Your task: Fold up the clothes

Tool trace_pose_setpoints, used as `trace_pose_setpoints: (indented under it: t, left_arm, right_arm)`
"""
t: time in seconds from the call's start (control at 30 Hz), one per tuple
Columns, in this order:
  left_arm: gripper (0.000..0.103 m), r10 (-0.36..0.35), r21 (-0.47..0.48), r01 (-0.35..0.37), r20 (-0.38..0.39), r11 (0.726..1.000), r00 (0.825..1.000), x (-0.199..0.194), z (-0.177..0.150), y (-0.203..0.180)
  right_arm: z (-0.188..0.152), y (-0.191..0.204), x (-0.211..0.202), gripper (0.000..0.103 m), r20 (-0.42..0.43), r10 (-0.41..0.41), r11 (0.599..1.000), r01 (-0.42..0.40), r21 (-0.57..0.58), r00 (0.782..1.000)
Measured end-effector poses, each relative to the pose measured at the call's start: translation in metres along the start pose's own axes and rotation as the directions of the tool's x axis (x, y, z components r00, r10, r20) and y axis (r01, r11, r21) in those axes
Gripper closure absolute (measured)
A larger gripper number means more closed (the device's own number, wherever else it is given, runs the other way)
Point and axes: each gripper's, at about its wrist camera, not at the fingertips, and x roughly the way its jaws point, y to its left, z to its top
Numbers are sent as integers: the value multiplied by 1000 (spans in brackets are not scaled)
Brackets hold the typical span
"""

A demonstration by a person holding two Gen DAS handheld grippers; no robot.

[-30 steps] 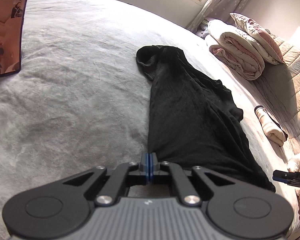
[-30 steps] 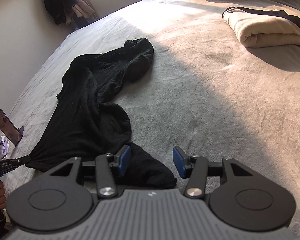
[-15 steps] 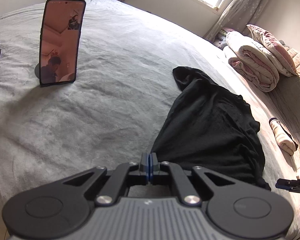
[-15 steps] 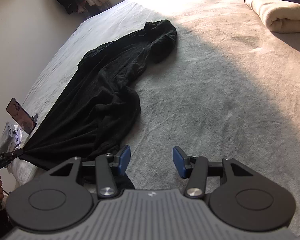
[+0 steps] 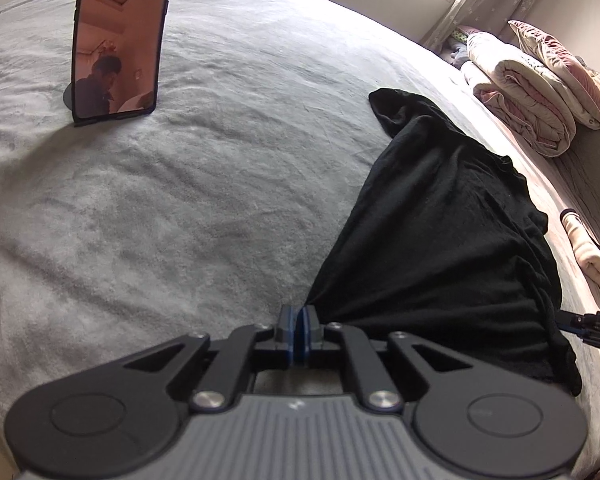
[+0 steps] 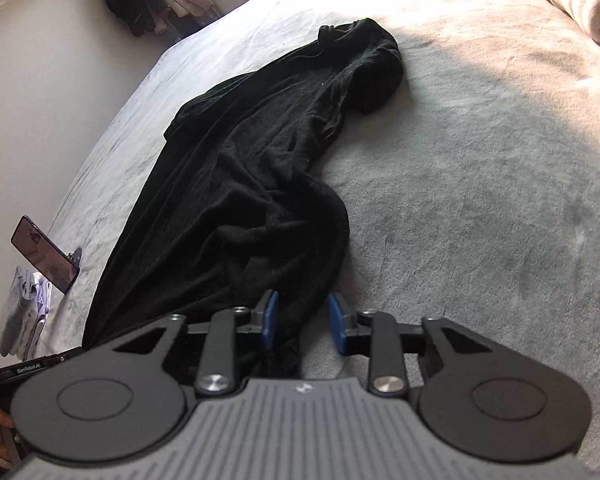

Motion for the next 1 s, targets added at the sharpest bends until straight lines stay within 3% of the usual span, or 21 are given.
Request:
trace_pose_setpoints:
  t: [0.03,0.23,0.3,0.4,0.47,0.5,0.53,0.7,0.77,0.8,0.83,0.87,1.0]
  left_arm:
    - [96,-4,-5,4,3,1000,1000,0,-1,0]
    - [96,-23,-17,23,4,1000,1000,0,-1,3]
    - [96,-28,-20,28,-1,999,1000,0,0,4]
    - [96,-33,-25,32,-6,999,999,0,1,5]
    - [95,-35,-29,35,-9,999,999,0,1,5]
    - [95,-34,-31,34,-9,999,999,0,1,4]
    - [95,-34,-32,33,-10,999,999,0,1,4]
    - [88,-21,-10,21,-6,1000,1000,1,0,-2]
    - [88,-12,8,12,-5,1000,1000,1,0,-5]
    - [88,-8,17,8,-4,1000,1000,1,0,-7]
    - [88,-9,23,9,-4,1000,1000,1,0,-7]
    - [88,-9,28,9,-4,1000,1000,1,0,-7]
    - [88,-28,38,28,-7,999,1000,-1,-1,-4]
  right_arm:
    - [1,-1,-1,100,14,-15,1000,15,6,1000]
    - [11,-10,-31,103,151,-128,992,126,22,980]
    - [14,-15,-37,103,155,-136,991,135,19,978]
    - [13,-12,-40,89,121,-103,994,105,-11,987]
    - [7,-1,-38,87,83,-69,995,74,-61,994]
    - [2,9,-34,75,64,-59,993,65,-99,996]
    - [-2,17,-30,55,48,-51,990,57,-132,998]
    - [-13,30,-7,52,-1,-51,988,50,-146,999]
    - [-15,30,3,58,-1,-85,986,84,-145,996]
    - [-15,33,5,74,20,-116,978,117,-173,993]
    - [-15,35,6,98,37,-140,970,145,-194,989]
    - [-13,34,5,103,47,-152,967,159,-198,987]
    - [-2,21,-9,103,105,-212,959,228,-169,972]
